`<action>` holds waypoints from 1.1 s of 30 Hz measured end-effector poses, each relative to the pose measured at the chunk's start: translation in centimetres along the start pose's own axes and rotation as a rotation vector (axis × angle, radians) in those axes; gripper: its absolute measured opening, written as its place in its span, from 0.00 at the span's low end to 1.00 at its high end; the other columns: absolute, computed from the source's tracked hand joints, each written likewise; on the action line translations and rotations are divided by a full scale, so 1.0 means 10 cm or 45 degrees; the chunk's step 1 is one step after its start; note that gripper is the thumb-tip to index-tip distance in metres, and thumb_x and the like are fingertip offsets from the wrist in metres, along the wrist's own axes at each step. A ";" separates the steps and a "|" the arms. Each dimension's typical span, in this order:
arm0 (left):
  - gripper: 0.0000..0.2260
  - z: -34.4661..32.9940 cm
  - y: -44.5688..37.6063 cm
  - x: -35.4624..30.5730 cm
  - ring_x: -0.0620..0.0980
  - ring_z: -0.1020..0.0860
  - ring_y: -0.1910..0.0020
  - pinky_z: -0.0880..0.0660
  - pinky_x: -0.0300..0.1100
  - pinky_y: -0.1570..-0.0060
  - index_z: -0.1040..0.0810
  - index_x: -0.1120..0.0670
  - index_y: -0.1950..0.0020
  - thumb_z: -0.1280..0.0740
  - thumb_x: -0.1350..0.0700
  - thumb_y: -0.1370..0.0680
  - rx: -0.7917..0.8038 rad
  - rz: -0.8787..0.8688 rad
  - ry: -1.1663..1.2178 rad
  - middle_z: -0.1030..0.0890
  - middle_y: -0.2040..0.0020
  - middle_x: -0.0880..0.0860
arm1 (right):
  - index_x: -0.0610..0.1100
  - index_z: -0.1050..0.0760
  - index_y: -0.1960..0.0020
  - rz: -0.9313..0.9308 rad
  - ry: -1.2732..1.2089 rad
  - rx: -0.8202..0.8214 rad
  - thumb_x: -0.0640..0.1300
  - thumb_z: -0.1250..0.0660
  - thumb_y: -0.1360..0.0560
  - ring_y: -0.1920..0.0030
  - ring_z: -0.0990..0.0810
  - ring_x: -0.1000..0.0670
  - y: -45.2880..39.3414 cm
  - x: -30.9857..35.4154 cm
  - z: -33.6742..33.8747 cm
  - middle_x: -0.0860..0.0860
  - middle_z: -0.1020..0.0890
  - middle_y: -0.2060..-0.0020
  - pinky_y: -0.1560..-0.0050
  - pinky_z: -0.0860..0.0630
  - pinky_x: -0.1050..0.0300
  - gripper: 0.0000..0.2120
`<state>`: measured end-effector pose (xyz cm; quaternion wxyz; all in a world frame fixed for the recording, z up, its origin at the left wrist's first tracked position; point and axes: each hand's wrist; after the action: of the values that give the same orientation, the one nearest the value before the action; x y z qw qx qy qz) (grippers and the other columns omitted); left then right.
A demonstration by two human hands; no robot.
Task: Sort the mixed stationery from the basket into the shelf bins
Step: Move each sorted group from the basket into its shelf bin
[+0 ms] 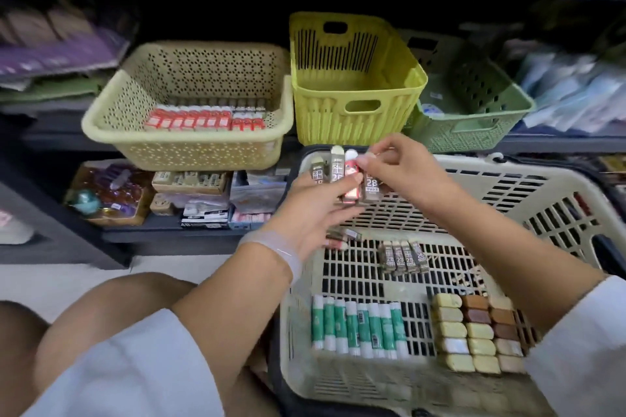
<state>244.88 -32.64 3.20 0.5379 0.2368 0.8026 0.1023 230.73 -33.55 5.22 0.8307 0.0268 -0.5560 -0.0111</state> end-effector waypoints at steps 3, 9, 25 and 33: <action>0.08 0.14 0.14 -0.34 0.53 0.17 0.57 0.19 0.46 0.58 0.22 0.55 0.51 0.31 0.66 0.27 0.033 -0.118 0.124 0.16 0.56 0.55 | 0.39 0.26 0.55 0.166 0.033 -0.073 0.46 0.31 0.27 0.72 0.25 0.61 -0.05 0.38 -0.18 0.49 0.21 0.67 0.73 0.28 0.69 0.10; 0.08 0.62 0.30 -0.97 0.50 0.17 0.59 0.19 0.45 0.57 0.24 0.57 0.50 0.33 0.67 0.27 -0.092 -0.288 0.143 0.16 0.57 0.54 | 0.47 0.23 0.58 0.220 -0.174 0.112 0.44 0.35 0.24 0.66 0.23 0.55 -0.33 0.95 -0.66 0.50 0.20 0.64 0.68 0.28 0.66 0.05; 0.06 2.03 -0.06 -1.85 0.52 0.18 0.61 0.19 0.43 0.65 0.26 0.58 0.55 0.32 0.67 0.27 -0.432 -0.448 0.389 0.18 0.58 0.57 | 0.38 0.25 0.51 -0.353 0.038 -0.007 0.38 0.34 0.25 0.65 0.25 0.51 -1.99 1.16 -1.68 0.46 0.23 0.64 0.60 0.22 0.61 0.04; 0.04 2.38 -0.14 -1.95 0.51 0.16 0.63 0.19 0.42 0.65 0.23 0.57 0.55 0.33 0.65 0.26 -0.495 -0.510 0.383 0.16 0.63 0.56 | 0.36 0.24 0.47 -0.321 0.126 0.059 0.40 0.34 0.25 0.64 0.18 0.50 -2.51 1.28 -2.44 0.42 0.18 0.60 0.55 0.19 0.55 0.09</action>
<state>272.19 -45.60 8.95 0.4580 -0.0510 0.8691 0.1798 258.45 -58.47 6.33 0.8483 0.1162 -0.5066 -0.1013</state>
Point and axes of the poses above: each hand's wrist, its own y-axis away from the middle knuckle, its own z-axis out of the back of the hand, x = y × z
